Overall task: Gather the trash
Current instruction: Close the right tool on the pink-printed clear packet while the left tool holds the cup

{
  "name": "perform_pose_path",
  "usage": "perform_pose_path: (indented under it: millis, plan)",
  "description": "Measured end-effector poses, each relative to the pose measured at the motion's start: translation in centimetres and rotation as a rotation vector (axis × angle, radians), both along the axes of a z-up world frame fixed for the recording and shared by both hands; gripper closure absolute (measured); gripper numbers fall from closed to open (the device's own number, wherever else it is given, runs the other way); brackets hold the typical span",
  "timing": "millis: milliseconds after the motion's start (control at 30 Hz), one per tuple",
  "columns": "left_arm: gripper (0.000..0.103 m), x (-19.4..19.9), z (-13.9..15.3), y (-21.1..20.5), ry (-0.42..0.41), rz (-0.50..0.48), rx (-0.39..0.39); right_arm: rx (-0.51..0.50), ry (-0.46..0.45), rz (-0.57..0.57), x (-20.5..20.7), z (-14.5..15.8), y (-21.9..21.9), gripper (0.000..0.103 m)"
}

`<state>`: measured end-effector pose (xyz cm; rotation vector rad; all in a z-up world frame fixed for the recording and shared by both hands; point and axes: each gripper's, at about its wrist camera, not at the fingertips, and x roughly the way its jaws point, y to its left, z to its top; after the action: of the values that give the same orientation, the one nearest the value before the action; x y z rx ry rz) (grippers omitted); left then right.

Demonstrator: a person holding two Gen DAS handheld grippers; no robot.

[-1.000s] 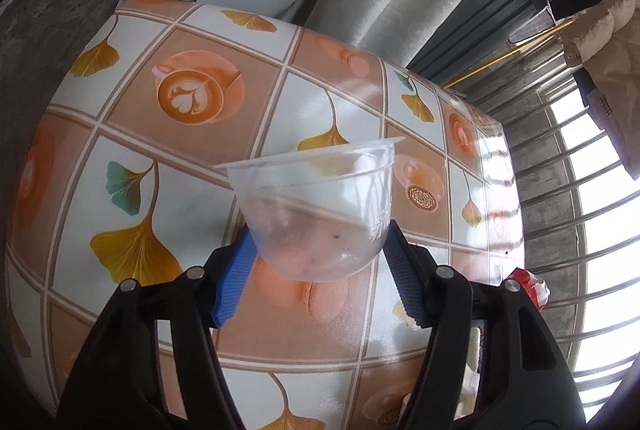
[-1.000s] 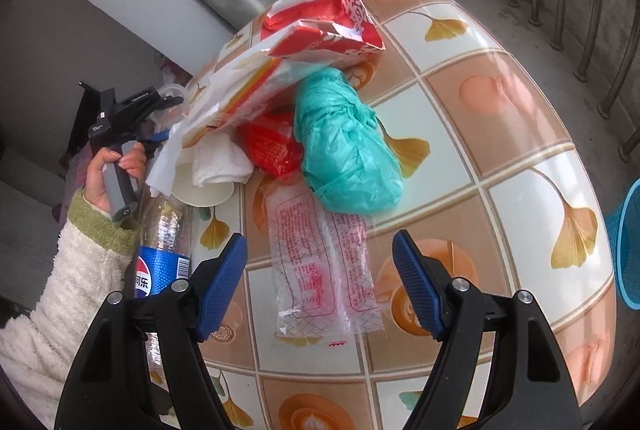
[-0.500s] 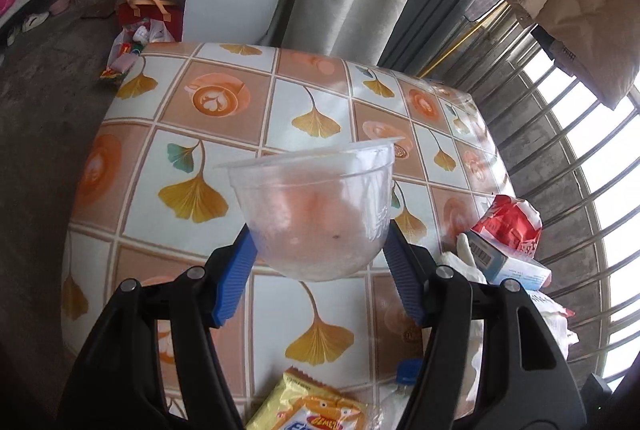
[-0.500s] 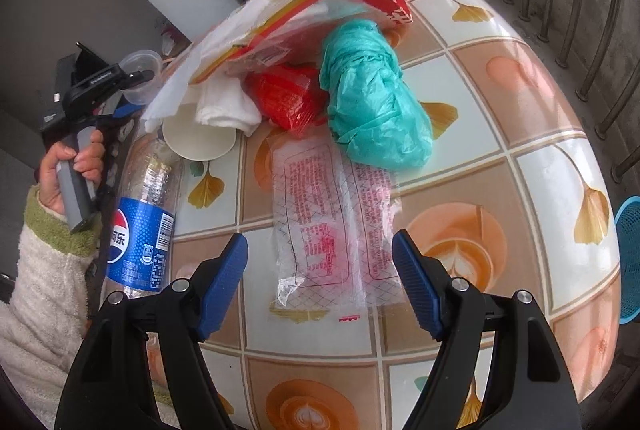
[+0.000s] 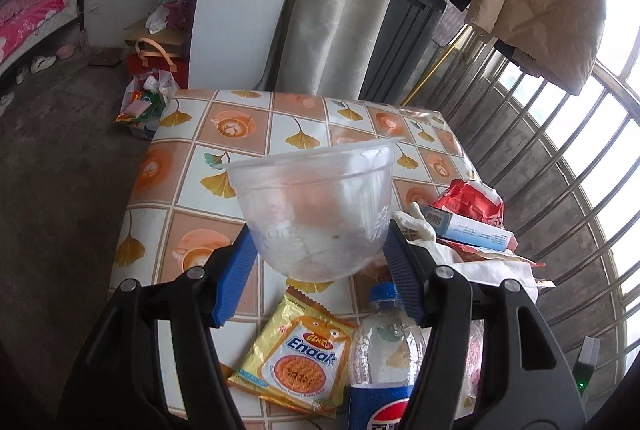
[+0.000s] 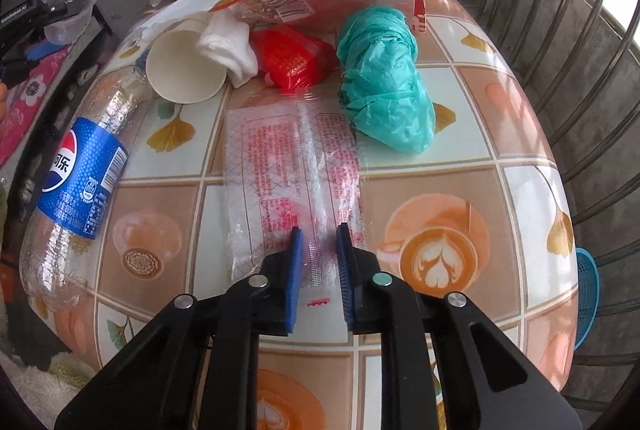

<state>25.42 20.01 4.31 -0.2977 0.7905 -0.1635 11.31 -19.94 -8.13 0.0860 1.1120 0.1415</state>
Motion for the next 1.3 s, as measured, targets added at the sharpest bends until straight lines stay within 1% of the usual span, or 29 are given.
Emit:
perform_pose_path:
  millis: [67,100,133,233,400,533,633,700,733,800,833,867,900,967,1033,1067,1167,1233,1300]
  plan:
    - [0.043,-1.2,0.5,-0.1,-0.018,-0.004,0.0,0.037,0.005,-0.003,-0.5,0.0,-0.5,0.093]
    - [0.043,-1.9,0.9,-0.2,-0.029,-0.006,0.002,0.075,0.016,-0.008,-0.8,-0.2,-0.5,0.099]
    - [0.043,-2.5,1.1,-0.2,-0.038,-0.006,0.003,0.109,0.026,-0.022,-1.0,-0.3,-0.8,0.1]
    - [0.043,-4.4,2.2,-0.4,-0.071,-0.008,0.006,0.186,0.027,-0.051,-2.7,-0.3,-2.1,0.101]
    - [0.043,-7.2,3.7,-1.5,-0.119,-0.035,0.016,0.27,0.0,-0.094,-5.4,1.0,-4.3,0.101]
    - [0.043,-9.0,4.4,-3.1,-0.143,-0.083,0.007,0.31,-0.03,-0.119,-7.5,2.2,-6.5,0.101]
    - [0.043,-9.9,4.5,-4.5,-0.147,-0.119,0.0,0.285,-0.049,-0.119,-8.6,2.7,-6.9,0.101]
    - [0.043,-10.4,4.3,-5.4,-0.144,-0.135,-0.008,0.312,-0.023,-0.116,-8.7,2.3,-6.9,0.101]
    - [0.043,-10.6,4.2,-5.8,-0.14,-0.141,-0.013,0.322,-0.012,-0.132,-8.8,2.0,-7.0,0.101]
    - [0.043,-11.2,3.8,-6.7,-0.131,-0.156,-0.029,0.327,0.012,-0.148,-8.7,1.2,-7.1,0.099]
    - [0.043,-11.4,3.6,-6.9,-0.128,-0.164,-0.034,0.324,0.021,-0.158,-8.4,0.8,-7.0,0.097]
    - [0.043,-11.7,3.4,-7.4,-0.123,-0.175,-0.04,0.319,0.022,-0.168,-7.8,0.4,-6.6,0.09]
    - [0.043,-11.8,3.2,-7.7,-0.118,-0.185,-0.045,0.313,0.017,-0.175,-7.6,0.2,-6.7,0.077]
    - [0.043,-12.2,2.7,-8.6,-0.106,-0.206,-0.052,0.293,0.005,-0.186,-7.0,-0.1,-6.5,0.06]
    - [0.043,-12.4,2.3,-9.3,-0.099,-0.225,-0.053,0.282,-0.019,-0.167,-6.3,-0.4,-6.0,0.059]
    - [0.043,-12.5,2.1,-9.5,-0.095,-0.232,-0.052,0.252,-0.035,-0.155,-6.0,-0.3,-5.5,0.059]
    - [0.043,-12.3,1.6,-10.0,-0.078,-0.244,-0.055,0.135,-0.071,-0.1,-5.0,-0.1,-3.4,0.059]
    - [0.043,-12.1,1.4,-10.2,-0.068,-0.248,-0.059,0.034,-0.094,-0.05,-4.7,-0.1,-1.7,0.06]
    - [0.043,-11.9,1.4,-10.2,-0.069,-0.247,-0.057,-0.046,-0.114,-0.013,-4.8,-0.1,-0.3,0.067]
